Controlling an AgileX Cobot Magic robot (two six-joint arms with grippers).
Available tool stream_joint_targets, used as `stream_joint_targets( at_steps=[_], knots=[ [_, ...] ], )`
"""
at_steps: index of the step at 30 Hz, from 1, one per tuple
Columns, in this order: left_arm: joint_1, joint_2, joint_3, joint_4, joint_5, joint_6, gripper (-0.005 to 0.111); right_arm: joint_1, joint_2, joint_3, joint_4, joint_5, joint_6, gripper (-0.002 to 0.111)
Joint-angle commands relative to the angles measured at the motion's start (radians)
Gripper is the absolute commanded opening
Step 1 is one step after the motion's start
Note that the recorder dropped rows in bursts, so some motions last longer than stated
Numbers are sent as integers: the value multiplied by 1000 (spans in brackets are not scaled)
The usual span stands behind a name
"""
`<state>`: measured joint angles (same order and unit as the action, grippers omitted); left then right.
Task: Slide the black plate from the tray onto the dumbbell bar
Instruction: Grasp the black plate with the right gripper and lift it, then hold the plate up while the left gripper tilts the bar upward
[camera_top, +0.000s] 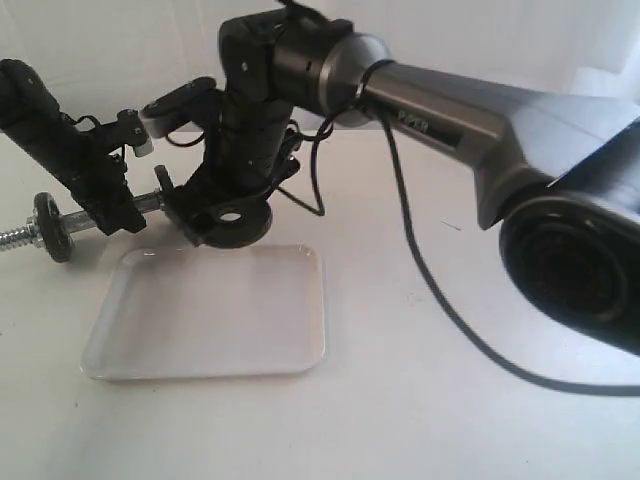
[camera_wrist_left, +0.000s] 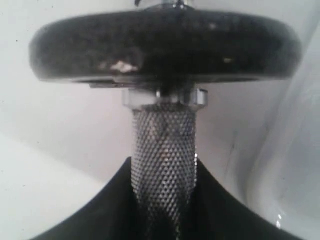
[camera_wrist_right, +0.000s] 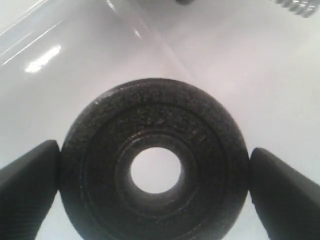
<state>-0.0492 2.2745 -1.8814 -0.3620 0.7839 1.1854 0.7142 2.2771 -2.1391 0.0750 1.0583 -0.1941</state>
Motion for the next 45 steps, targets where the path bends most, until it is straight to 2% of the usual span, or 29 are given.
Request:
stream_joint_targets(
  at_steps=[1,13,22,45],
  knots=[
    [3,-48,-14,-147,113,38,0,-83,-63,-3,40,-11,6,0],
    [3,-76,-14,-222,125,56,0,-225,-72,-3,254,-39,-9,0],
    [3,-95,-14,-297,139,93,0,-281,-72,-3,361,-35,-29,0],
    [1,-126,-14,-230,161,93,0,-287,-80,-3,383,-31,-44,0]
  ],
)
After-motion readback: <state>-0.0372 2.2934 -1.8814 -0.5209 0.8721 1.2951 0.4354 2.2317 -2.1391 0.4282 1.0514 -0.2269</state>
